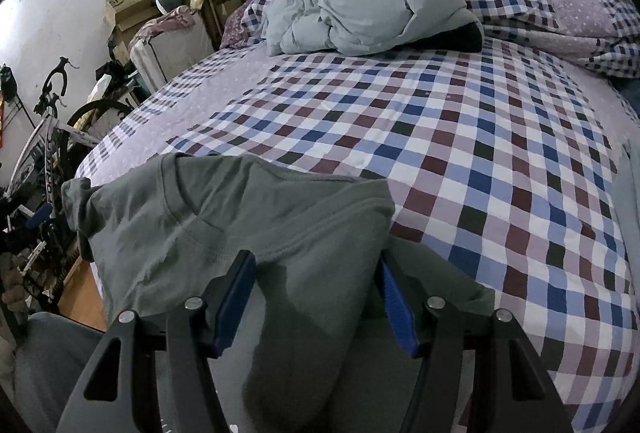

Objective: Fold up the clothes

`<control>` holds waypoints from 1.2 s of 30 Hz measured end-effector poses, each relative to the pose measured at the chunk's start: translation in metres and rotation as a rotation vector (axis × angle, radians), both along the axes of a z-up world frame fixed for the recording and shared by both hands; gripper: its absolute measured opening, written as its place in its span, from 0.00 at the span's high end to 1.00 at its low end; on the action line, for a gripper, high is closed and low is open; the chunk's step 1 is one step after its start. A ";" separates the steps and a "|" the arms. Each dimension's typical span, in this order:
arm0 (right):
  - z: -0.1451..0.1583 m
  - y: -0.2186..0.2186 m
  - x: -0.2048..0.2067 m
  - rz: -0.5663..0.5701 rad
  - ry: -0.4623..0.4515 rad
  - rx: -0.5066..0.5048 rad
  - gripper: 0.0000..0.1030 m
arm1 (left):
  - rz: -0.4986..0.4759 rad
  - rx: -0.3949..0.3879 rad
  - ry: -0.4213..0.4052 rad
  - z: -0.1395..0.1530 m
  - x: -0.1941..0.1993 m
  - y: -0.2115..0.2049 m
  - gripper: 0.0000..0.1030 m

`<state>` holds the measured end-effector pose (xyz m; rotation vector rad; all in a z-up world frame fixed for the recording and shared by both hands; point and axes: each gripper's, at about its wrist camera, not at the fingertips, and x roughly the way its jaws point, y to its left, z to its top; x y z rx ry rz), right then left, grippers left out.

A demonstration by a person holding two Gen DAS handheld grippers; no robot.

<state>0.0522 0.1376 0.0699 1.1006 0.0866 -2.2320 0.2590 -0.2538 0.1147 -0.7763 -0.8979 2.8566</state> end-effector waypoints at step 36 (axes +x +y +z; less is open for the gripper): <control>0.006 -0.071 0.152 0.355 0.487 0.253 0.70 | -0.533 0.285 -0.022 -0.037 -0.086 0.126 0.19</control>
